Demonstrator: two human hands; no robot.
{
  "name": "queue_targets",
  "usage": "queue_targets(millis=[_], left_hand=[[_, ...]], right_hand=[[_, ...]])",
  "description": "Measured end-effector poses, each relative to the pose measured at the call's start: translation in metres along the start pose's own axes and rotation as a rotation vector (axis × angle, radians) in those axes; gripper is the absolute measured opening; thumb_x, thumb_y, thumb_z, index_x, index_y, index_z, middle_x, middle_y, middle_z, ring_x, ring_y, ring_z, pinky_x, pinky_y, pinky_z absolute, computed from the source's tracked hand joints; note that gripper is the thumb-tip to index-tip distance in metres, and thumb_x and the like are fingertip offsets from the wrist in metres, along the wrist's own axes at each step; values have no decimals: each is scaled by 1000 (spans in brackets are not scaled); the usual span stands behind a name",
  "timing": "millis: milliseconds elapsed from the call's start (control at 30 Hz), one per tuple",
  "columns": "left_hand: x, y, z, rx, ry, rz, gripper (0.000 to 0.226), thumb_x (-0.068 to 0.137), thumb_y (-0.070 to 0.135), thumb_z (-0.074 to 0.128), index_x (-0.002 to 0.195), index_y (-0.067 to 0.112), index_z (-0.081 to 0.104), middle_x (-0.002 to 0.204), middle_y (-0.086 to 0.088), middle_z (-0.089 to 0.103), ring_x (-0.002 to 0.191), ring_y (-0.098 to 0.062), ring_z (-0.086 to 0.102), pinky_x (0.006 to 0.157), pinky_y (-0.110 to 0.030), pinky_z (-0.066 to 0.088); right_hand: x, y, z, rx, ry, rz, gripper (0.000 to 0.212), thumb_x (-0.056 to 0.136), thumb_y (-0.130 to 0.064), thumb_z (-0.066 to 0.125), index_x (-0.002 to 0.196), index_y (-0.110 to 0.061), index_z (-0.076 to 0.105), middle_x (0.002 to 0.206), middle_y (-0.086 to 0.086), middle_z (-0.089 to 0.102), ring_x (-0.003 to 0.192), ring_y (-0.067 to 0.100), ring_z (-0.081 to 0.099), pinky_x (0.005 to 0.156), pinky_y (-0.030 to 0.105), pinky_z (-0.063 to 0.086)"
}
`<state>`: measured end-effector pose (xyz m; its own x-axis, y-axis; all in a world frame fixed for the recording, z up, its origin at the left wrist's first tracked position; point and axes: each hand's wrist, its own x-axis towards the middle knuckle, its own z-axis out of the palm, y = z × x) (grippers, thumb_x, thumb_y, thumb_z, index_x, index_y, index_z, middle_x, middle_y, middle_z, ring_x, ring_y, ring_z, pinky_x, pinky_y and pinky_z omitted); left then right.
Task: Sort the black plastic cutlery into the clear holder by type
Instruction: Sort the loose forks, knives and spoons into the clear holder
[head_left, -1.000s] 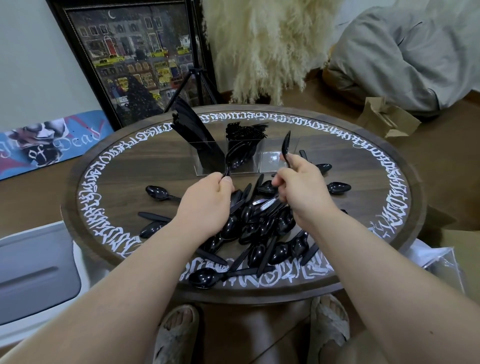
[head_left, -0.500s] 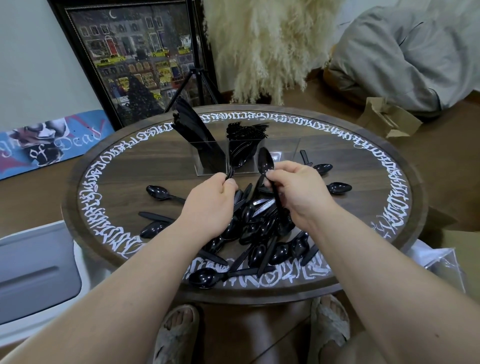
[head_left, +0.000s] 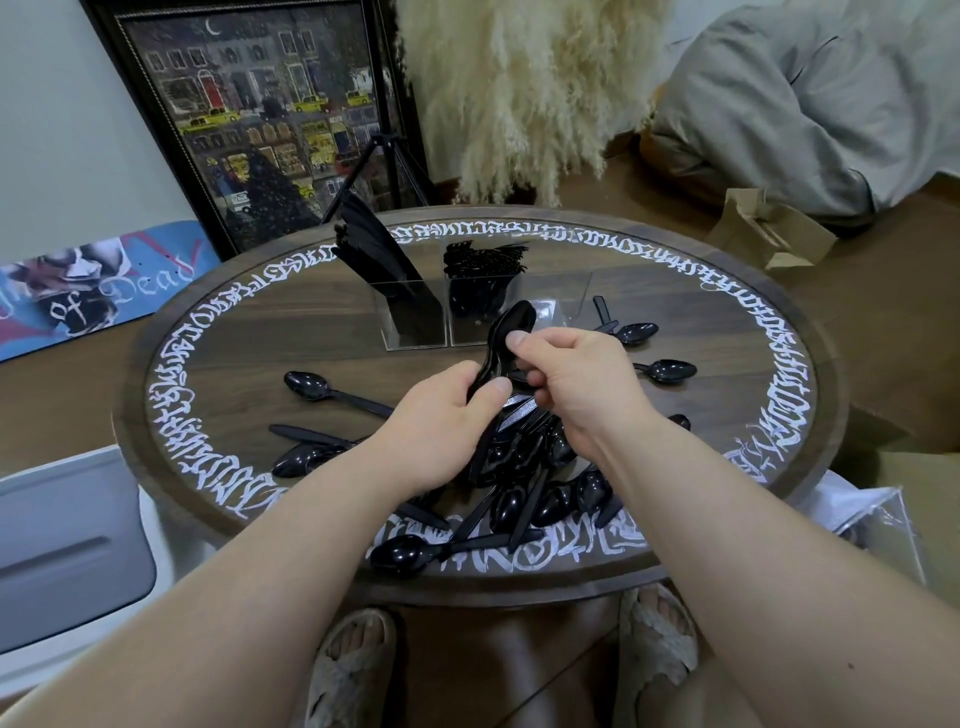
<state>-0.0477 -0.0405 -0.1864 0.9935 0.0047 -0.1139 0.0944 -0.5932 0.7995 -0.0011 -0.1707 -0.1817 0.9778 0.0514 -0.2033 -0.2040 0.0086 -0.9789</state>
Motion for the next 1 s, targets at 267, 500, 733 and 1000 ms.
queue_targets(millis=[267, 500, 733, 1000], left_hand=[[1, 1, 2, 25, 9, 63, 25, 99, 32, 44, 80, 16, 46, 66, 3, 50, 61, -15, 45, 64, -36, 40], [0, 2, -1, 31, -22, 75, 39, 99, 33, 40, 96, -4, 53, 66, -3, 44, 61, -20, 40, 65, -40, 38], [-1, -2, -5, 170, -16, 22, 31, 99, 36, 42, 89, 11, 59, 66, 2, 60, 63, -12, 62, 71, -31, 48], [-6, 4, -5, 318, 178, 64, 31, 101, 38, 33, 80, 19, 46, 66, 4, 49, 71, -19, 50, 63, -35, 35]], right_hand=[[-3, -7, 0, 214, -31, 50, 19, 87, -8, 67, 75, -11, 54, 63, 5, 62, 49, 8, 54, 48, 19, 46], [-2, -3, -7, -342, 86, -275, 48, 81, -23, 73, 122, -35, 51, 93, -12, 59, 74, 7, 60, 76, 25, 50], [-7, 2, -8, -682, 26, -591, 36, 97, -10, 46, 130, -20, 59, 103, -2, 62, 93, 19, 63, 89, 32, 48], [-1, 0, -10, -562, 70, -502, 33, 98, -9, 46, 127, -16, 61, 91, 3, 66, 80, 13, 64, 84, 25, 49]])
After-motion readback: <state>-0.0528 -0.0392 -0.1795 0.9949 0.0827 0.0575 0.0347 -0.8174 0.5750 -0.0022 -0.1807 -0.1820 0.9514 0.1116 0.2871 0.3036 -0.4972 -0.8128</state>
